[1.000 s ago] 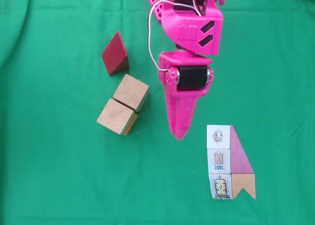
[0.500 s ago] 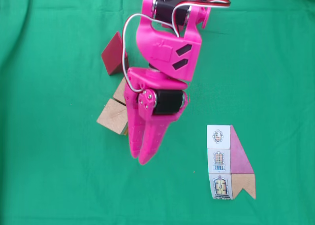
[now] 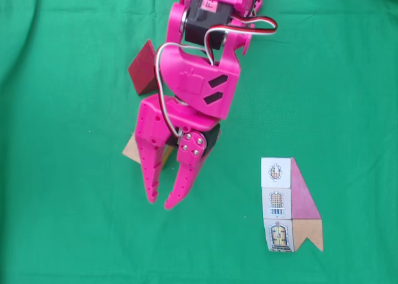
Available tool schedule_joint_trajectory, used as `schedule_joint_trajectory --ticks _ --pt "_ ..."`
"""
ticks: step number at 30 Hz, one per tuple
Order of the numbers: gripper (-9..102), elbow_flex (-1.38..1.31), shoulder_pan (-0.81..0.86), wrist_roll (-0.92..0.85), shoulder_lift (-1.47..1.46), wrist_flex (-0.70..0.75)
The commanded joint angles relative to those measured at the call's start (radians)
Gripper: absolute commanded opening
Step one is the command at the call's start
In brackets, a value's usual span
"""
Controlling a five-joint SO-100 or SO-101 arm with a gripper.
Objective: Grasp some building blocks and build the house on the picture.
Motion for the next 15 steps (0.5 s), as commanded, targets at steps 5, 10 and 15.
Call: schedule_joint_trajectory --ticks 5,10,15 --pt "5 -0.032 0.025 -0.051 -0.052 0.025" --pt "5 -0.049 0.026 -0.051 -0.071 0.158" --pt "5 -0.089 0.040 -0.051 -0.077 0.238"
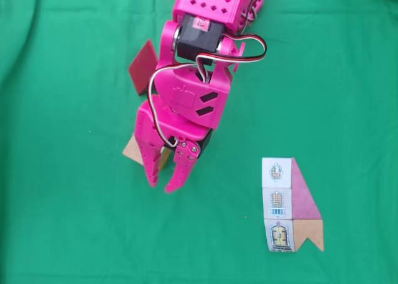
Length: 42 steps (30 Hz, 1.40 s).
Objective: Grasp some building blocks and build the house on the picture.
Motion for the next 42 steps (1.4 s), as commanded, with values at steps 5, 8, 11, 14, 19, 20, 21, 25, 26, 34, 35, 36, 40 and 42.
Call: schedule_joint_trajectory --ticks 5,8,11,14,19,20,21,25,26,34,35,36,40,42 --pt "5 -0.114 0.011 -0.008 -0.054 0.103" --pt "5 -0.173 0.011 -0.008 -0.097 0.147" --pt "5 -0.230 0.011 -0.008 -0.152 0.187" --pt "5 -0.278 0.011 -0.008 -0.201 0.232" --pt "5 -0.327 0.020 -0.008 -0.278 0.301" --pt "5 -0.333 0.028 -0.009 -0.290 0.313" --pt "5 -0.337 0.035 -0.009 -0.301 0.328" --pt "5 -0.348 0.041 -0.009 -0.322 0.383" --pt "5 -0.348 0.048 -0.009 -0.322 0.397" --pt "5 -0.426 0.097 -0.009 -0.322 0.545" --pt "5 -0.449 0.101 -0.009 -0.324 0.566" --pt "5 -0.469 0.104 -0.009 -0.328 0.588" --pt "5 -0.538 0.117 -0.008 -0.344 0.658" --pt "5 -0.546 0.133 -0.008 -0.345 0.680"
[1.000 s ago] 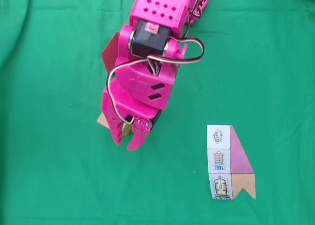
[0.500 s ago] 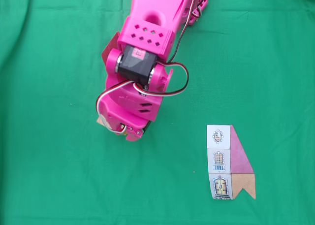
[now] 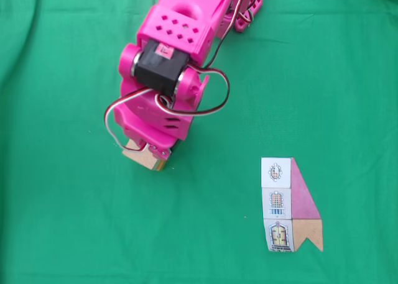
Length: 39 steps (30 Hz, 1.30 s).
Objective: Grasp some building blocks and build the house on the picture.
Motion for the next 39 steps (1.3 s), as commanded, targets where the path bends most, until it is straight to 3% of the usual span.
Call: schedule_joint_trajectory --ticks 1,16,25,39 --pt "5 -0.046 0.020 -0.005 0.003 0.031" --pt "6 -0.052 0.026 -0.006 -0.091 0.023" --pt "19 -0.035 0.026 -0.006 -0.094 0.029" --pt "24 -0.054 0.028 -0.006 -0.164 0.029"
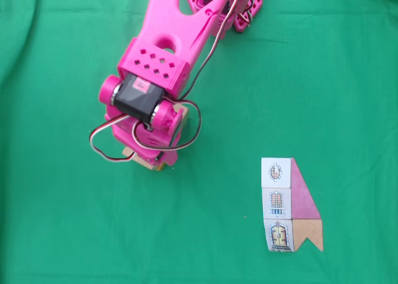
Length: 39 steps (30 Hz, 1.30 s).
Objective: Grasp some building blocks and build the house on the picture.
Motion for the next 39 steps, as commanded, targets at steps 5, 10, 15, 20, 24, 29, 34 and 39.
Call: schedule_joint_trajectory --ticks 5,10,15,20,24,29,34,39 --pt "27 -0.038 -0.005 -0.008 0.011 0.005" --pt "27 -0.038 0.020 -0.006 0.023 0.006" --pt "27 -0.057 0.044 -0.008 0.025 0.006" --pt "27 -0.106 0.044 -0.008 0.017 0.008" --pt "27 -0.120 0.044 -0.008 0.005 0.006" --pt "27 -0.118 0.044 -0.029 0.005 0.008" --pt "27 -0.104 0.069 -0.120 0.005 0.008" --pt "27 -0.104 0.092 -0.190 0.003 0.008"
